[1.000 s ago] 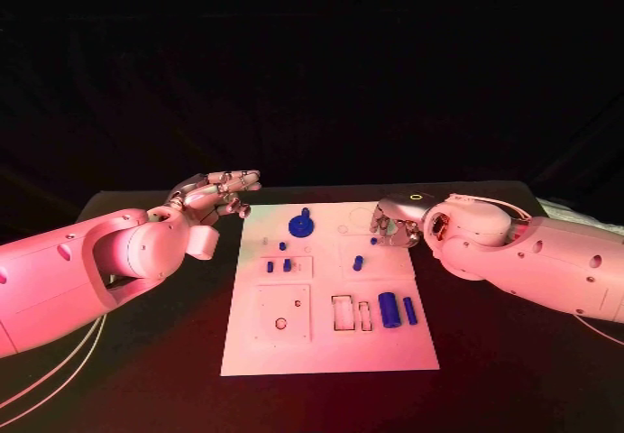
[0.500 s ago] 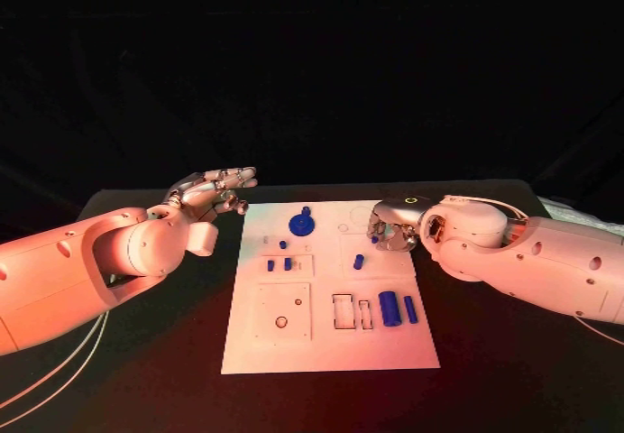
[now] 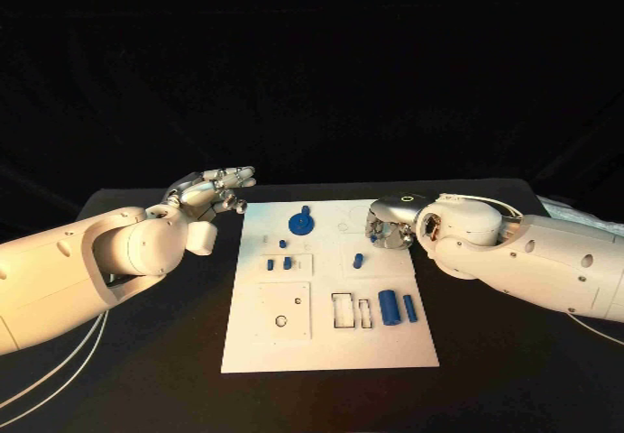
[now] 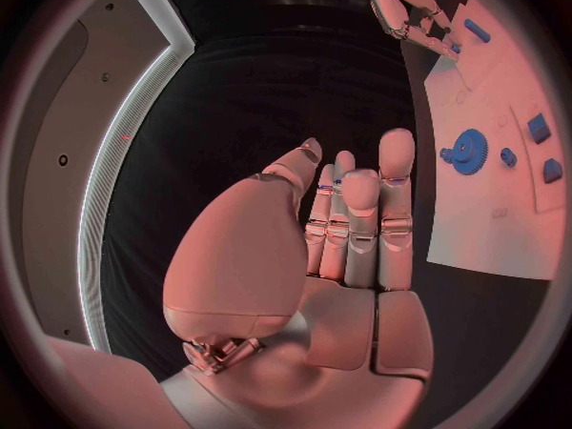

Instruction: Assemble the parts on the task board

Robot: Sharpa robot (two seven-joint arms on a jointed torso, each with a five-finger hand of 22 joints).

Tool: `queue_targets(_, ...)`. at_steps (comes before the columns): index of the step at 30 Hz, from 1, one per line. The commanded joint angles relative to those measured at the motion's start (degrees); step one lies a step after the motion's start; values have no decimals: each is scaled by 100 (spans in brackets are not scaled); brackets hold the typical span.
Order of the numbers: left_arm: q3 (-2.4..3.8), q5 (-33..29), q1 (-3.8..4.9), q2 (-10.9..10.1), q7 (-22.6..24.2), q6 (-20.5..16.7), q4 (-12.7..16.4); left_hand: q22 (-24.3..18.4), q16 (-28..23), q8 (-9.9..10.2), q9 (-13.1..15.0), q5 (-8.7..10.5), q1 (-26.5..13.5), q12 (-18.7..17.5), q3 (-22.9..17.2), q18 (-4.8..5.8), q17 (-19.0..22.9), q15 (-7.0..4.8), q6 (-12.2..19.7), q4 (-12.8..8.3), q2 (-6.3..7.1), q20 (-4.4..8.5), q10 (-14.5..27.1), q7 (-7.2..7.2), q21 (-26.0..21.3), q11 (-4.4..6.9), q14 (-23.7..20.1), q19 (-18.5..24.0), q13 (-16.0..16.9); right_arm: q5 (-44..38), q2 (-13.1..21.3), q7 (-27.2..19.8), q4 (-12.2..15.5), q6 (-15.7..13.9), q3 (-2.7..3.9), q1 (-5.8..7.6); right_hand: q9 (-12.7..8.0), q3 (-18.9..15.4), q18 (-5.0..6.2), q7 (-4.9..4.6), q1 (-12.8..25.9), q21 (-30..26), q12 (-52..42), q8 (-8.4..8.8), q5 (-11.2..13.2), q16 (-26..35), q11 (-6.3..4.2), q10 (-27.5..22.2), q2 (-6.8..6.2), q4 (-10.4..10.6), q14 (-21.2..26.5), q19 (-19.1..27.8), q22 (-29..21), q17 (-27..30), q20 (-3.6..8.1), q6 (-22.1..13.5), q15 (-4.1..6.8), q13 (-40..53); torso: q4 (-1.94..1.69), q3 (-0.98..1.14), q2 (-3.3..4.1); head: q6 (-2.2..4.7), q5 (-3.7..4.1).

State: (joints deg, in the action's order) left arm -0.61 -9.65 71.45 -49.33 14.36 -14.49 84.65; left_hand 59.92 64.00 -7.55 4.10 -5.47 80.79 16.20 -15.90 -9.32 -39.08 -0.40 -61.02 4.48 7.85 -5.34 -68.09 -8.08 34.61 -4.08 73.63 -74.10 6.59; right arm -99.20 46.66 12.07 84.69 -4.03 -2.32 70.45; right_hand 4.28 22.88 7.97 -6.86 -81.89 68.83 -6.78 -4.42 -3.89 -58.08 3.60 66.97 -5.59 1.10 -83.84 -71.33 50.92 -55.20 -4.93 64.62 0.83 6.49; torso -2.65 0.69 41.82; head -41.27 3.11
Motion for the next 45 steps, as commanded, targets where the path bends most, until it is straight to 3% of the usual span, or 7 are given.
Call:
queue_targets(1, 3, 18, 1, 23, 31, 41, -7, -5, -5, -36, -5, 32, 35, 27, 15, -35, 5, -17, -25, -31, -29, -1, 28, -6, -20, 23, 23, 7, 5, -170, -60, 56, -28, 239, -37, -80, 11, 77, -54, 13, 38, 32, 16, -21, 65, 31, -32, 57, 72, -9, -85, -19, 20, 14, 40, 80, 25, -49, 4, 6, 2, -7, -15)
queue_targets(9, 3, 57, 0, 36, 4, 59, -2, -8, -3, -36, -6, 32, 44, 30, 15, -35, 2, -18, -22, -36, -32, 0, 35, -7, -25, 22, 23, 6, 6, -368, -127, 167, -65, 168, -37, -137, 59, 299, -101, 63, 28, 197, -23, -100, 107, 27, -92, 284, 204, -87, -122, -166, 288, 37, 72, 294, 69, -105, 5, 5, 1, -27, -10)
queue_targets(16, 3, 75, 0, 37, 5, 53, -1, -26, -14, -37, -8, 29, 69, 40, 9, -38, 27, -17, -17, -48, -49, 1, 52, -8, -53, 21, 14, 8, 10, -432, -103, 187, -21, 41, -36, -157, 108, 377, -161, 87, 100, 395, -20, -152, 111, -102, -122, 476, 181, -162, -174, -333, 608, -57, 93, 424, 105, -138, 5, -2, -3, -31, -6)
queue_targets(25, 2, 90, -5, 34, 10, 57, -11, -68, -29, -42, -9, 23, 108, 55, -5, -46, 61, -17, -18, -67, -79, 2, 77, -6, -123, 21, -2, 22, 16, -425, 29, 123, 167, -863, -27, -198, 113, 454, -168, 50, 139, 435, 64, -121, 112, -149, -88, 460, 148, -213, -179, -355, 653, -81, 92, 391, 98, -191, 3, -3, -8, -28, -15)
queue_targets(35, 2, 104, -10, 44, 26, 74, -19, -73, -31, -48, -8, 19, 127, 65, -12, -46, 67, -17, -24, -78, -92, 3, 86, -3, -131, 22, -7, 22, 20, -322, 192, 98, 357, -1201, 15, -203, 117, 465, -177, 32, 179, 462, 83, -115, 114, -183, -71, 475, 120, -216, -179, -372, 694, -110, 83, 392, 91, -206, 7, 2, 0, -16, -28)
queue_targets(45, 2, 120, -16, 71, 42, 76, -27, -79, -33, -50, -8, 19, 133, 69, -14, -47, 72, -18, -26, -82, -96, 3, 88, -2, -142, 23, -10, 24, 21, -187, 386, 35, 834, -1445, 77, -188, 124, 476, -185, 32, 188, 493, 87, -120, 112, -227, -75, 500, 109, -225, -184, -397, 747, -152, 78, 407, 97, -211, 9, 0, -5, -20, -52)
